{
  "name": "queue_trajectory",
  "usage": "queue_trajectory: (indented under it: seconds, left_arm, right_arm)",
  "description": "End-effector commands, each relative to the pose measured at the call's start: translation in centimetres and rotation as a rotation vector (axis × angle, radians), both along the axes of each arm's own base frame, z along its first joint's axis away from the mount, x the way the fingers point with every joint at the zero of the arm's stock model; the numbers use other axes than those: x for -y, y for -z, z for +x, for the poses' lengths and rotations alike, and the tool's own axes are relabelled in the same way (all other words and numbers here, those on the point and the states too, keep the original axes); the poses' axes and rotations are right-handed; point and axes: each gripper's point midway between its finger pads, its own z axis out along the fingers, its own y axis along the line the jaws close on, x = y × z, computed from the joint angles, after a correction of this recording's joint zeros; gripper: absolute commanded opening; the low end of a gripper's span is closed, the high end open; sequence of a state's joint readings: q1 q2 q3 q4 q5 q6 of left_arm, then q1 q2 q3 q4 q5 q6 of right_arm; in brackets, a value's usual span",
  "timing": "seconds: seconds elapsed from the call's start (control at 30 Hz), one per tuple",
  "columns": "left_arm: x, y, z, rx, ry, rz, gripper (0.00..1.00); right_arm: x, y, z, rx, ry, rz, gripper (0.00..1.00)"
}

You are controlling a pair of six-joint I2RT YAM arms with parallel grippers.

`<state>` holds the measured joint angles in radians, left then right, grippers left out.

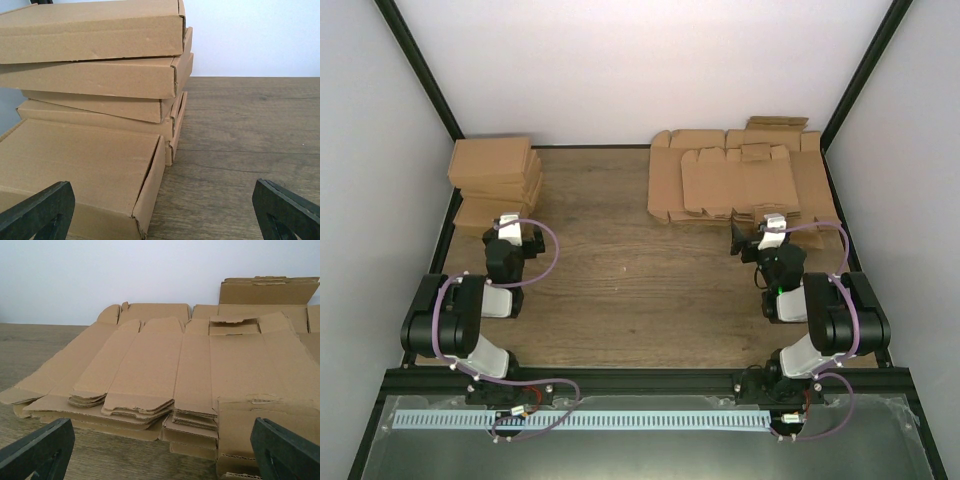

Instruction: Fold the paper box

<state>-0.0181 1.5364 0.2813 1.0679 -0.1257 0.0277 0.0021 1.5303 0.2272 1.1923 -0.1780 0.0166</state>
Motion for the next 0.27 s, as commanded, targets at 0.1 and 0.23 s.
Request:
queue_trajectory:
  seconds: [0.1, 0.23]
  left_arm:
    - [0.17, -1.32, 0.5, 0.054, 0.017, -0.003, 1.0]
    - [0.21, -1.3, 0.5, 0.053, 0.018, -0.003, 1.0]
  right_arm:
    - [0.53, -1.29, 0.72, 0.043, 0.028, -0.007, 1.0]
    - [0.57, -1.3, 0.7, 0.044, 0.03, -0.008, 1.0]
